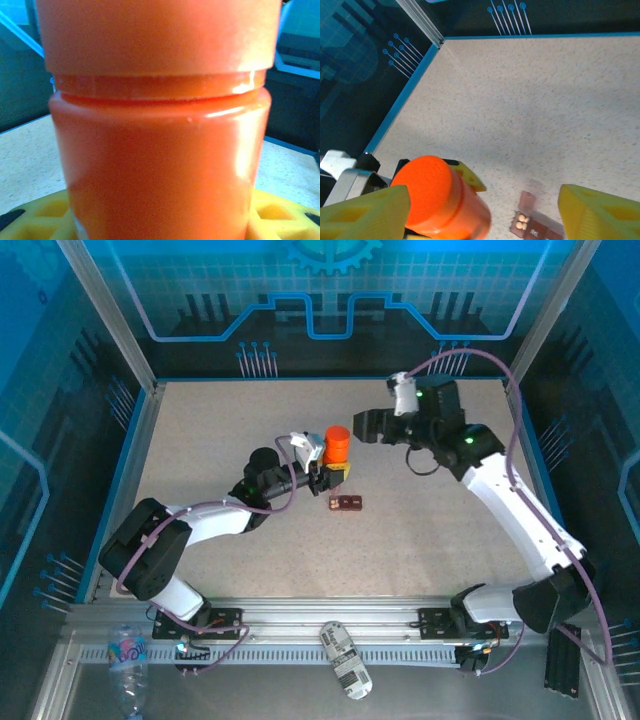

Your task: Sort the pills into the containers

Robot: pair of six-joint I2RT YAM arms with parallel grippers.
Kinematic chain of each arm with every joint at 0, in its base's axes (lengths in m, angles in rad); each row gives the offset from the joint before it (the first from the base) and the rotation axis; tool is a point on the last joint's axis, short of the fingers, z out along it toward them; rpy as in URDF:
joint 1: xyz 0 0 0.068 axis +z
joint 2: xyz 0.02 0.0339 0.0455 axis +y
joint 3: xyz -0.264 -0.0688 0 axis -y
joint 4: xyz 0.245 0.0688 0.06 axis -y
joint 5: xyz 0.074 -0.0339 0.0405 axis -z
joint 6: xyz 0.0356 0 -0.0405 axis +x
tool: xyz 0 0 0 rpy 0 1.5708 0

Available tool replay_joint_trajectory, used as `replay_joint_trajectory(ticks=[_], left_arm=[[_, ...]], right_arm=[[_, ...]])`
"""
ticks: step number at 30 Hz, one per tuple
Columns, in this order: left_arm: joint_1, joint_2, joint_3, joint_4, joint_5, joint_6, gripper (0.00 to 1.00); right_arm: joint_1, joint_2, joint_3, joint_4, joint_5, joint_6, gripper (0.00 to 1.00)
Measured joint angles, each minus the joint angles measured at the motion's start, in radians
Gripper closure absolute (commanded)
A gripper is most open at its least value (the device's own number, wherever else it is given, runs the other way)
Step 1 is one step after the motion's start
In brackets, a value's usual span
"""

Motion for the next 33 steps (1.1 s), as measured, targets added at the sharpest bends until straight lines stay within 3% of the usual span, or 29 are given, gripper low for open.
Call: replay_joint_trajectory(ticks=[6,14,33], left_arm=[[0.031,0.000,0.015,0.000,0.122,-0.044,1.00],[0.052,0.000,0.038,0.000,0.249,-0.114,1.00],[0.058,0.004,0.066,-0.008,0.347,-0.166,1.00]], right_arm=[[-0.061,-0.011,0.048,-0.081,-0.094,-0.095,0.18],[-0.060,0.072,0.143,-0.209,-0.189,-0.228,0.18],[0.087,0.191,0.243,-0.328,-0.196,-0.332,0.18]])
